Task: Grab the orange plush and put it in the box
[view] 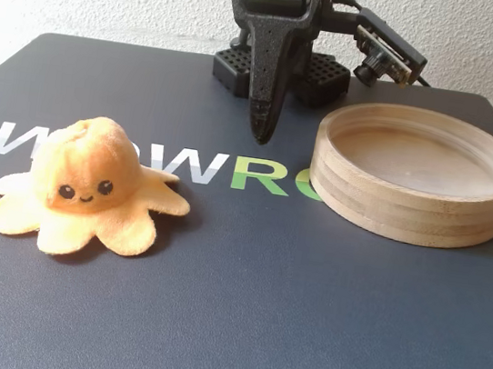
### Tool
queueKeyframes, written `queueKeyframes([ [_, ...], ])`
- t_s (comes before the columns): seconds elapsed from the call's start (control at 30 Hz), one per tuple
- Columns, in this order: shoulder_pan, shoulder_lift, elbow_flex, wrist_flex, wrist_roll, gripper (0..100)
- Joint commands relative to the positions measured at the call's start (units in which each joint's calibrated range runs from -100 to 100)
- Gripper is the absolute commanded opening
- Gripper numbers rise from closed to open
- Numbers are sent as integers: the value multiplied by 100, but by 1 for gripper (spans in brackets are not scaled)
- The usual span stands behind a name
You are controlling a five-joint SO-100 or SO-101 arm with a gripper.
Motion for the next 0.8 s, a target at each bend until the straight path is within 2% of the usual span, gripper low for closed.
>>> queueKeyframes([
  [0.0,-1,16,81,-28,-8,1],
  [0.77,-8,16,81,-28,-18,1],
])
